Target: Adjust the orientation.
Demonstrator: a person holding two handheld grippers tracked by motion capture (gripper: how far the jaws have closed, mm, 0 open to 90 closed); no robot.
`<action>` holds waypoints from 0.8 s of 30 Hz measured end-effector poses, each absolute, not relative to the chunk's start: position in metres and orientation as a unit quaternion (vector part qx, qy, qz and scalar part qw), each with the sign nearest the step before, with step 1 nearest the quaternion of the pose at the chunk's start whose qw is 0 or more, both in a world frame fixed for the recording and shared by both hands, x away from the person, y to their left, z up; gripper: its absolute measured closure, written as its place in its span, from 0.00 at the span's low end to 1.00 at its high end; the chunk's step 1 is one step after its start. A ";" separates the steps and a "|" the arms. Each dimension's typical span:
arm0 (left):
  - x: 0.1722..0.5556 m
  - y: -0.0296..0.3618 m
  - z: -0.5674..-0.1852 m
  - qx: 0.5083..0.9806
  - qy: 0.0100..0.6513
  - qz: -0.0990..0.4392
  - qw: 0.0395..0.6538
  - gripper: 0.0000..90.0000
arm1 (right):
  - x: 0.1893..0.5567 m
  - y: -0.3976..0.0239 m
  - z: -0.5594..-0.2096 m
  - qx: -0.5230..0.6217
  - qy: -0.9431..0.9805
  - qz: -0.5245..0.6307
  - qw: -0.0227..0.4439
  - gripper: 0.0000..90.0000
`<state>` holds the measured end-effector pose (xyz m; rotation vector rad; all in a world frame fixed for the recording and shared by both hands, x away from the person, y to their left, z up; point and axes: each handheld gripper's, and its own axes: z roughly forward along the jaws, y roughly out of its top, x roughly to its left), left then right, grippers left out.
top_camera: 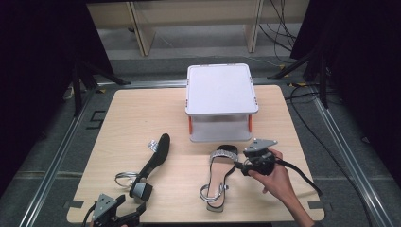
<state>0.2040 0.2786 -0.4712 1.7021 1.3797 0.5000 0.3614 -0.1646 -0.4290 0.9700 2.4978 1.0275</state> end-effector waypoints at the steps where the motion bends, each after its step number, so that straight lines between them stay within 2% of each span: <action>1: 0.204 0.278 -0.471 0.682 0.554 0.201 0.433 0.17 | 0.352 -0.167 -0.425 0.340 0.861 0.358 0.127 0.52; 5: 0.204 0.279 -0.471 0.686 0.550 0.203 0.431 0.17 | 0.329 -0.170 -0.421 0.311 0.869 0.362 0.129 0.54; 7: 0.204 0.278 -0.472 0.684 0.549 0.204 0.434 0.17 | 0.307 -0.162 -0.422 0.295 0.878 0.361 0.106 0.60; 8: 0.204 0.278 -0.472 0.683 0.549 0.205 0.436 0.17 | 0.307 -0.162 -0.422 0.295 0.878 0.361 0.106 0.60; 9: 0.204 0.278 -0.472 0.683 0.548 0.205 0.437 0.17 | 0.302 -0.155 -0.424 0.280 0.885 0.358 0.108 0.66; 10: 0.204 0.278 -0.472 0.683 0.548 0.205 0.437 0.17 | 0.302 -0.155 -0.424 0.280 0.885 0.358 0.108 0.66; 11: 0.204 0.278 -0.471 0.684 0.551 0.205 0.432 0.17 | 0.299 -0.150 -0.428 0.279 0.881 0.371 0.090 0.70; 15: 0.204 0.277 -0.472 0.682 0.553 0.202 0.433 0.17 | 0.301 -0.141 -0.436 0.272 0.884 0.371 0.078 0.73; 21: 0.205 0.277 -0.472 0.682 0.551 0.203 0.437 0.17 | 0.301 -0.139 -0.438 0.253 0.884 0.387 0.072 0.88; 24: 0.205 0.277 -0.472 0.681 0.552 0.202 0.437 0.17 | 0.300 -0.139 -0.438 0.240 0.886 0.389 0.071 0.90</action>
